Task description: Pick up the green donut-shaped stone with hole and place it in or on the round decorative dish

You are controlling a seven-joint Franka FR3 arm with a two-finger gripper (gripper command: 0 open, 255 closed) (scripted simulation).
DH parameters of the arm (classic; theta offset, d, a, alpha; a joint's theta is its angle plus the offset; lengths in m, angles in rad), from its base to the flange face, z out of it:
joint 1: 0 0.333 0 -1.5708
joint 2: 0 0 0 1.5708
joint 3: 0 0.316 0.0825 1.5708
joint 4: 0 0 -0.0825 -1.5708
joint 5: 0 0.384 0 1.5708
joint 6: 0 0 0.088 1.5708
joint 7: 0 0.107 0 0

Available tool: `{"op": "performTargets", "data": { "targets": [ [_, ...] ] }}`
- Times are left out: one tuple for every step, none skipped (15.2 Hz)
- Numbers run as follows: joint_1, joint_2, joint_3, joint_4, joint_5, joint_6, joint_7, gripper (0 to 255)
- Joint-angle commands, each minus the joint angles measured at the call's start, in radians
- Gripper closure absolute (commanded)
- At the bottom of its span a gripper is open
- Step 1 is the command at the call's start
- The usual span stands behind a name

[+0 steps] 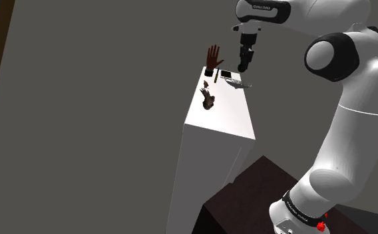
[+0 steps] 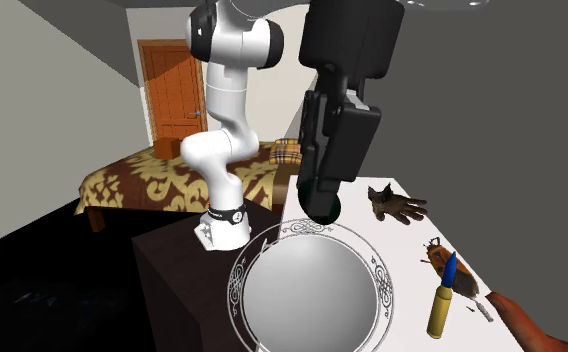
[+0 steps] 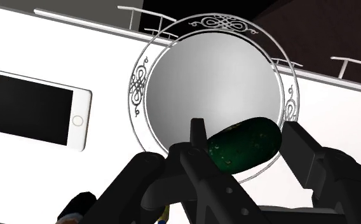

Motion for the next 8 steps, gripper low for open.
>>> {"op": "performTargets", "data": {
  "targets": [
    [0.002,-0.008,0.000,-0.038,-0.002,0.031,0.004,255],
    [0.004,-0.011,0.001,-0.056,-0.004,0.046,0.006,255],
    [0.005,-0.015,0.001,-0.074,-0.005,0.060,0.009,255],
    [0.006,-0.018,0.001,-0.092,-0.006,0.075,0.011,255],
    [0.007,-0.020,0.002,-0.109,-0.007,0.089,0.013,255],
    [0.008,-0.022,0.002,-0.125,-0.007,0.103,0.015,255],
    [0.009,-0.024,0.002,-0.141,-0.008,0.117,0.017,255],
    [0.010,-0.026,0.003,-0.157,-0.009,0.131,0.019,255]
  ]
}}
